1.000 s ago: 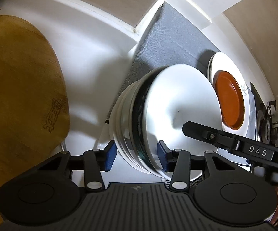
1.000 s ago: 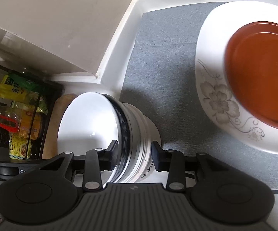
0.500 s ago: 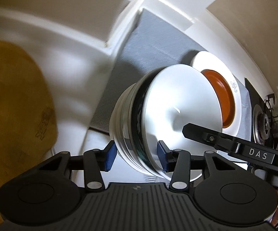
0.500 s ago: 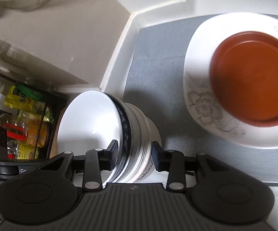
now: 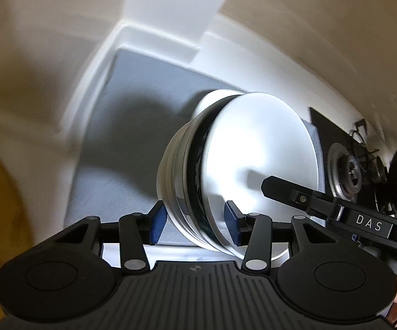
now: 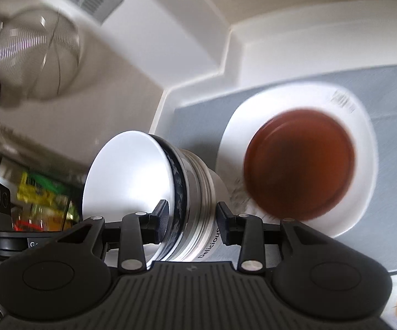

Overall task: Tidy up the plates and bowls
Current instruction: 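Lower the bowl stack with both grippers onto the orange-brown plate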

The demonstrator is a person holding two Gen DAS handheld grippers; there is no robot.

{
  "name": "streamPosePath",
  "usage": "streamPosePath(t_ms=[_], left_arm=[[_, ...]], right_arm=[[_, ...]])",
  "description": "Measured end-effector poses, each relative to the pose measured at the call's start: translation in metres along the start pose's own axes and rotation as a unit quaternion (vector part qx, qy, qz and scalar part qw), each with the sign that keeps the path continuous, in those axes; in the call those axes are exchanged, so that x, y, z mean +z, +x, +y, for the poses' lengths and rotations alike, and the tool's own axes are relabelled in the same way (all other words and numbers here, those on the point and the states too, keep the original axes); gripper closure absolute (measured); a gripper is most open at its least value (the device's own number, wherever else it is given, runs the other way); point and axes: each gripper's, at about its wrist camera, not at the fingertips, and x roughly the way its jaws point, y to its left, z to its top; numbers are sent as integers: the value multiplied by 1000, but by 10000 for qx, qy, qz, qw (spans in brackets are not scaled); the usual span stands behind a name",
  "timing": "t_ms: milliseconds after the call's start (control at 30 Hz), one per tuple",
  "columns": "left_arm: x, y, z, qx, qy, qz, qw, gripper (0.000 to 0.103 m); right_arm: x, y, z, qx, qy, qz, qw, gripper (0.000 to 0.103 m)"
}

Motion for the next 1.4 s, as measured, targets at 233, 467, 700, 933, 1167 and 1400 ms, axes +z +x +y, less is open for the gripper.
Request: streamPosePath(t_ms=[233,467,700,933,1167,1400], left_arm=[[29,3,-46,-200,401,-95,9990,54],[50,16,-71,-366,558,-80,9977,54],[57,51,-64,-348,433,168,9983,54],[59,90,-55,-339,402,289,9982,53],[55,116,-45,-359,388,272,9982,54],[47,127,-35,-366,385,275,9982,54]], right_arm=[[32,-43,-22,-138,50,-457,9988,62],[59,-64,-39,-321,47,-694,9971,61],[59,-41,-65,-353,207,-569,9975,61],[55,-10,-86,-447,292,-396,9978,60],[50,9,-104,-471,358,-328,9977,60],[40,21,-106,-577,327,-335,9972,59]])
